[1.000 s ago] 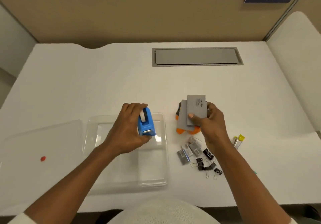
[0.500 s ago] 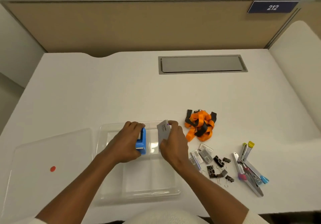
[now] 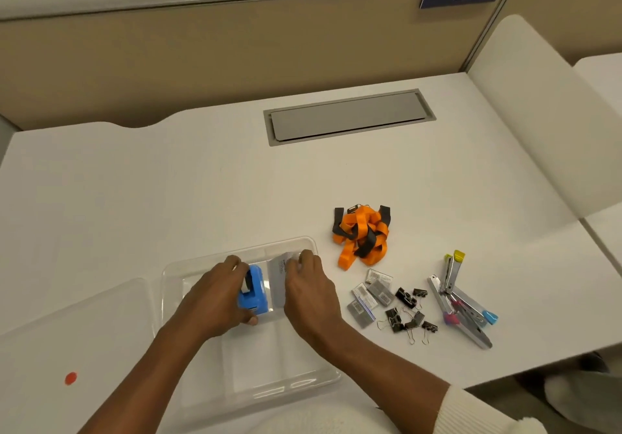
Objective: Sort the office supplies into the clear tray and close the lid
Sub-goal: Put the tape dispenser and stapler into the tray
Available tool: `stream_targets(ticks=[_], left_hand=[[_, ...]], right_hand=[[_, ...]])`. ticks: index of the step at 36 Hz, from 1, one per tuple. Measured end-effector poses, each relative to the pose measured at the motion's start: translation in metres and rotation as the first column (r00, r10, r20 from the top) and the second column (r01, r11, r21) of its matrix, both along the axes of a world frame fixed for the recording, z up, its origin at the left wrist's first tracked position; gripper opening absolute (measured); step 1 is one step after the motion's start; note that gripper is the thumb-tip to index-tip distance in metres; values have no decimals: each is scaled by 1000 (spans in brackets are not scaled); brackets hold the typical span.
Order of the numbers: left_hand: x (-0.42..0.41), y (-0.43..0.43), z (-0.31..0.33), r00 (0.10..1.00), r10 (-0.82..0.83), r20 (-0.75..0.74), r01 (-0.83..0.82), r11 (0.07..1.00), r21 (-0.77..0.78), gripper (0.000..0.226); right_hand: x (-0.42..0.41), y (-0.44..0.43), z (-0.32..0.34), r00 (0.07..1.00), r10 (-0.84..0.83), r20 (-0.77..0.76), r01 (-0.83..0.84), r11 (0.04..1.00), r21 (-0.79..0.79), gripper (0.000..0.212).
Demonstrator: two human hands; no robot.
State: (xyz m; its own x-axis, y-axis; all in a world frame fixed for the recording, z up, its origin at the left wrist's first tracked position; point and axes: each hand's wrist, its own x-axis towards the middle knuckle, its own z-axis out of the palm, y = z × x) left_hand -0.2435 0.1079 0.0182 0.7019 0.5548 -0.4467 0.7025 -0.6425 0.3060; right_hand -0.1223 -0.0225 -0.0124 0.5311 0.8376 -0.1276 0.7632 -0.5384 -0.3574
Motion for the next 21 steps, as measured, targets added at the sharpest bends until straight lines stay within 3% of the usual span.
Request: stream_targets(ticks=[5, 8, 13, 21], left_hand=[[3, -2, 2, 999, -32, -40, 33, 999, 24, 76], [6, -2, 3, 997, -42, -67, 45, 998, 37, 73], [10, -6, 3, 992, -60, -114, 69, 995, 73, 72], [17, -10, 3, 979, -82, -184, 106, 987, 124, 75]], right_hand=[[1, -2, 0, 980, 93, 179, -78, 993, -86, 42], [4, -5, -5, 979, 115, 167, -94, 987, -130, 46], [12, -12, -4, 962, 176, 210, -156, 982, -111, 30], [17, -15, 8, 962, 214, 168, -182, 966, -184, 42]])
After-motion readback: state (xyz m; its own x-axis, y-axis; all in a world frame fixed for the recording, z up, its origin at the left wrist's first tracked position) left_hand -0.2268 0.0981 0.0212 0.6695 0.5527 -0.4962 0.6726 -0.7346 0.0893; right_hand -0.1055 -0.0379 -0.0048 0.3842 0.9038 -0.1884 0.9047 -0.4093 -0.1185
